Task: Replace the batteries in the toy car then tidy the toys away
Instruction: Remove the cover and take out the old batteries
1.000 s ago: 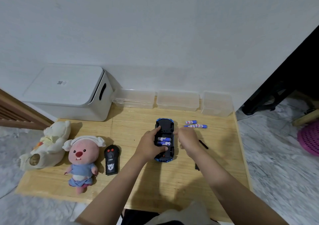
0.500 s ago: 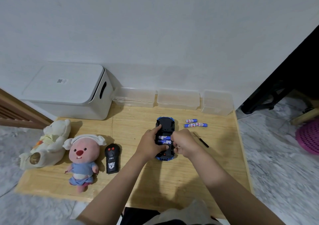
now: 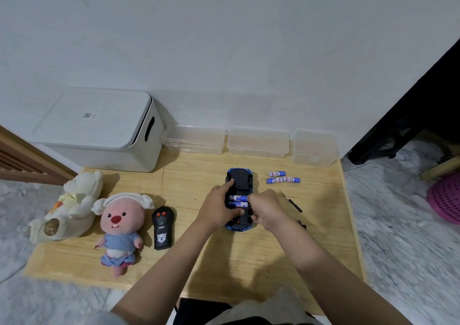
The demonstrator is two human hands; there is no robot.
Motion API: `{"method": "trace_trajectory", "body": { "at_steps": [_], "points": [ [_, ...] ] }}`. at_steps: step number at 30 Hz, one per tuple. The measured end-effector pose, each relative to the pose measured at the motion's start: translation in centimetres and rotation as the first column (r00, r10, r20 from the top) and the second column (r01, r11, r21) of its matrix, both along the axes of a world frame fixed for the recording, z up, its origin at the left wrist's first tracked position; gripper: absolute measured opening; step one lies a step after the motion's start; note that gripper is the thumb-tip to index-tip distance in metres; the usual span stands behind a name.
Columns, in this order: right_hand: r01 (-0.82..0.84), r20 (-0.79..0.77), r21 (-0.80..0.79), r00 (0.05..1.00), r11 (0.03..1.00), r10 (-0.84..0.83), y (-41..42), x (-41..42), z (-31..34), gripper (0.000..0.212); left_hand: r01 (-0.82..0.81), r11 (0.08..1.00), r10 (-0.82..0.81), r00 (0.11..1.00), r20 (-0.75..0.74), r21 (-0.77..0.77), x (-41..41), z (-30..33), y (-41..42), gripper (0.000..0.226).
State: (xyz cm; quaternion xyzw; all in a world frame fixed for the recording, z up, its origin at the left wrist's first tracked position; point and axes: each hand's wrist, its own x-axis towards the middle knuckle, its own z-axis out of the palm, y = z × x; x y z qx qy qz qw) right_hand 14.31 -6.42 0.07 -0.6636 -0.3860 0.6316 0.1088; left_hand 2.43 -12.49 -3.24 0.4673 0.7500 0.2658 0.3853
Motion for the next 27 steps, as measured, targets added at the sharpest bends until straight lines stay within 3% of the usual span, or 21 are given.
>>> {"method": "trace_trajectory", "body": {
  "at_steps": [3, 7, 18, 22, 27],
  "points": [
    [0.010, 0.002, 0.018, 1.000, 1.000, -0.010, 0.0, 0.1, -0.2, 0.005, -0.003, 1.000, 0.003, 1.000, 0.004, 0.000, 0.1, 0.0, 0.0, 0.092],
    [0.041, -0.005, 0.062, 0.999, 0.997, -0.041, -0.2, 0.1, -0.4, 0.030, 0.004, 1.000, -0.004, 1.000, -0.010, 0.006, 0.1, 0.1, 0.0, 0.091],
    [0.051, 0.032, 0.086, 0.998, 0.995, -0.054, -0.2, -0.3, -1.0, 0.006, 0.018, 1.000, -0.018, 1.000, -0.021, 0.004, 0.1, 0.2, 0.0, 0.089],
    [0.040, 0.030, 0.075, 0.999, 0.996, -0.042, -0.3, -0.1, -1.2, 0.007, 0.026, 1.000, -0.026, 0.999, -0.035, 0.000, 0.2, 0.2, -0.1, 0.090],
    [0.005, 0.090, 0.200, 0.996, 0.980, -0.024, -0.6, 0.6, -1.2, 0.017, 0.001, 1.000, -0.001, 1.000, -0.016, 0.002, 0.1, 0.1, 0.0, 0.091]
  ]
}}
